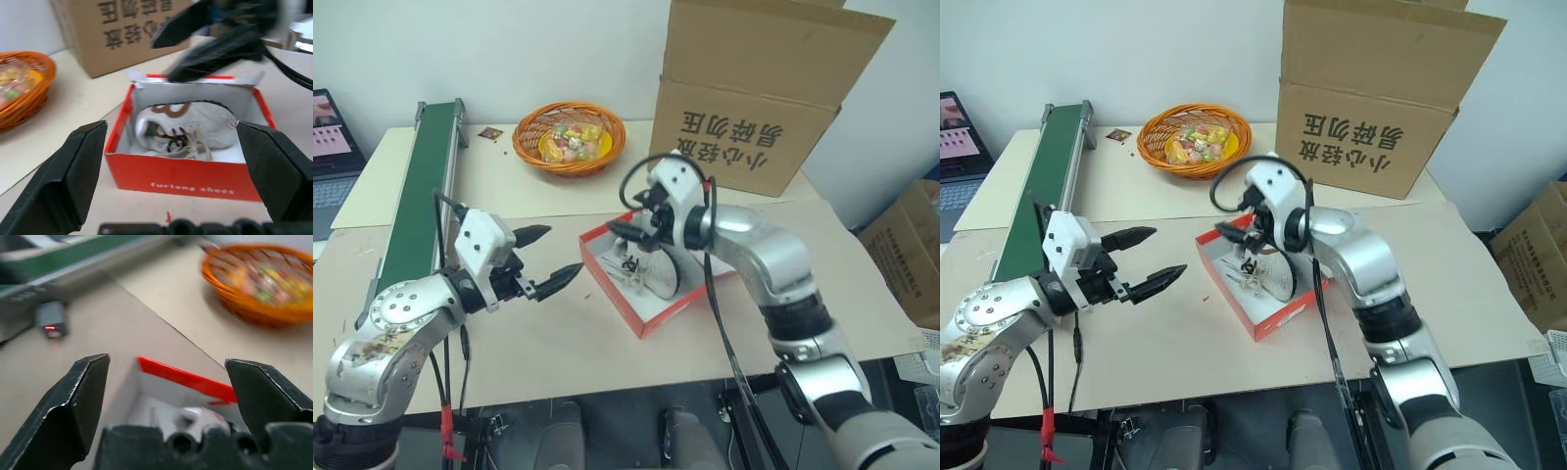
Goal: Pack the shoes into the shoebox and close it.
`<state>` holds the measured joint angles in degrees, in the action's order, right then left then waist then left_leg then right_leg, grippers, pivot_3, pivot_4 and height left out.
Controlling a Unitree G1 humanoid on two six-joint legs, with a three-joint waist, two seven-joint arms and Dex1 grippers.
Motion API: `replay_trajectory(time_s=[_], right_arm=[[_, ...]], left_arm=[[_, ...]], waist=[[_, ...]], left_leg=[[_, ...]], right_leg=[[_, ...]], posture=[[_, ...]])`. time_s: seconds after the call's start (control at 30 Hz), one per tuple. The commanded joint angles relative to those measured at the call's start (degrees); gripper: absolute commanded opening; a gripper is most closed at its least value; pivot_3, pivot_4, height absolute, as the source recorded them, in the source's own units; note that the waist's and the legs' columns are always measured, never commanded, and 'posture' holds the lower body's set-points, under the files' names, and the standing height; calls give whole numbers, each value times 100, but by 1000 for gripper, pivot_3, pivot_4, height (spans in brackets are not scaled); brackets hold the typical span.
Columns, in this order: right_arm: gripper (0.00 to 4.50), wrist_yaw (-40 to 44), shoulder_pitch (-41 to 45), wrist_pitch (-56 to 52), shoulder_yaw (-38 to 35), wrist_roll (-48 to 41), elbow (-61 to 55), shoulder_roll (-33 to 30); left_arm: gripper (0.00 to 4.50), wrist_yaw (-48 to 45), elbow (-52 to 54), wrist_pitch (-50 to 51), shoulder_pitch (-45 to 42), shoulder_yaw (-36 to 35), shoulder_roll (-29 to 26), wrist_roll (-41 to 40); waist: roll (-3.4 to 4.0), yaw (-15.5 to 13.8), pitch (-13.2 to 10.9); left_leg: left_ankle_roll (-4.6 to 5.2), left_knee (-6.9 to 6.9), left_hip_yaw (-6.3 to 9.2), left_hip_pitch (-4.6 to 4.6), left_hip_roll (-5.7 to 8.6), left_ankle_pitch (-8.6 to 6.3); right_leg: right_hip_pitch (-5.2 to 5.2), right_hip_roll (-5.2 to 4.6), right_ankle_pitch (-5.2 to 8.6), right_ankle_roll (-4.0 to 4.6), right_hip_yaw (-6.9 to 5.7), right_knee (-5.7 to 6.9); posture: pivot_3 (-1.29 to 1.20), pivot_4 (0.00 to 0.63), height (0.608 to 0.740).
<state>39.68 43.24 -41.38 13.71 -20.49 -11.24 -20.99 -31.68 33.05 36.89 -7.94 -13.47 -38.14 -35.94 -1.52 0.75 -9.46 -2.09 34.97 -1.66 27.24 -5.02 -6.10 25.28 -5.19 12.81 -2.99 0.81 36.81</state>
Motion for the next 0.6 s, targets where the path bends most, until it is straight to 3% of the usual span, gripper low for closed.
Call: replay_trajectory(time_s=[0.03,0.07,0.13,0.27,0.6], right_arm=[[4487,497,-4,209,-131,-378,-718,-106],[4487,524,-13,207,-114,-367,-749,-124],[4487,793,-182,317,215,-274,-1090,-313],[4487,317,-199,358,350,12,-826,4],[4487,-383,-149,601,213,544,228,631]], left_arm=[[4500,922,116,89,-115,-457,375,99],[4500,1066,105,109,-146,-500,443,135],[4500,2219,2,199,-344,-703,821,744],[4500,3483,265,501,-258,-983,1316,1473],[4500,3532,-123,685,145,-1695,1169,1818]], waist=[[-1,19,0],[-2,18,0],[-4,1,1],[-11,4,3],[-14,-35,4]], left_leg=[[0,1,0,-5,-2,0],[1,1,0,-10,-2,0],[0,0,1,-30,-2,0],[-2,2,0,-43,1,-1],[-45,1,-1,-36,1,-25]], right_leg=[[-2,1,-1,-1,0,2],[-5,1,1,-3,1,2],[-20,2,12,7,0,4],[-34,-2,15,8,2,0],[-22,-1,-7,44,1,5]], posture=[[0,150,709],[0,150,709],[0,150,709],[0,150,709],[0,150,709]])
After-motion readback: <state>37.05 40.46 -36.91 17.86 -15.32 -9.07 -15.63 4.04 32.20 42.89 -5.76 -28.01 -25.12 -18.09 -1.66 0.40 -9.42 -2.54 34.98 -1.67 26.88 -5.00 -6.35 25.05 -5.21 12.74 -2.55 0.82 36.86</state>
